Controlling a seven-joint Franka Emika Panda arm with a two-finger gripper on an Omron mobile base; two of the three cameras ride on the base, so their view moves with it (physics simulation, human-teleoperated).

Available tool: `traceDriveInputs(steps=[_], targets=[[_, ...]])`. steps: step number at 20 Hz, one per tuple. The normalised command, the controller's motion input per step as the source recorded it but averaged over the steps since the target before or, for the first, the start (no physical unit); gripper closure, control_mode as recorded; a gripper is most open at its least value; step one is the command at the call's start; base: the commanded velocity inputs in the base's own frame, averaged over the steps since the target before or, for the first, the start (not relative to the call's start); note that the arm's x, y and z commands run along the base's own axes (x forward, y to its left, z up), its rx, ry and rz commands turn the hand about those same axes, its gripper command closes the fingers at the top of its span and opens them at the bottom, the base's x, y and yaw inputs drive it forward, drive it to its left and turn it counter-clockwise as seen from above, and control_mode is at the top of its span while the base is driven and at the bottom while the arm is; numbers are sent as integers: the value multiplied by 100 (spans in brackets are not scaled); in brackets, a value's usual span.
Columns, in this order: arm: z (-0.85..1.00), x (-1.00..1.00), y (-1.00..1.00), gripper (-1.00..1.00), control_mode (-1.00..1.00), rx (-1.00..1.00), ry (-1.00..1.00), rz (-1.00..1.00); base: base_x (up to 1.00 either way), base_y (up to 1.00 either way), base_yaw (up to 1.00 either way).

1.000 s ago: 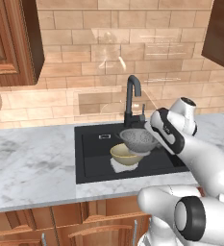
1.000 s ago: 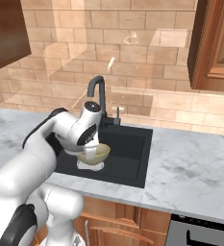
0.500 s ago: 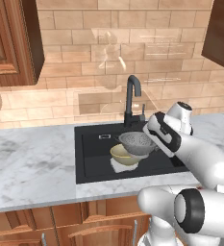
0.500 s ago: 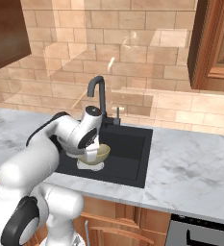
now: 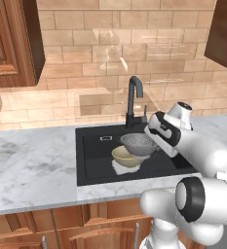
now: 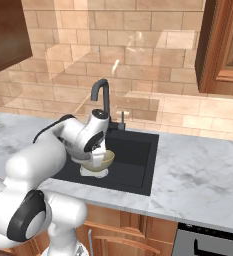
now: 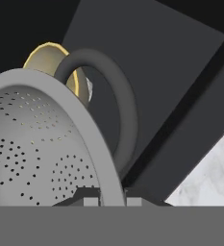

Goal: Pick the bowl and colander and place them in the sink. Then turn on the water.

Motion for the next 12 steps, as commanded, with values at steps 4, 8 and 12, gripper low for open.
traceDriveInputs(steps=[4,8,12], targets=[[0,9,-7,100,-100,0,0,0,0,0,0],[0,14,-1,100,-100,0,1,0,0,0,0],[0,16,0,100,-100,0,1,0,0,0,0]])
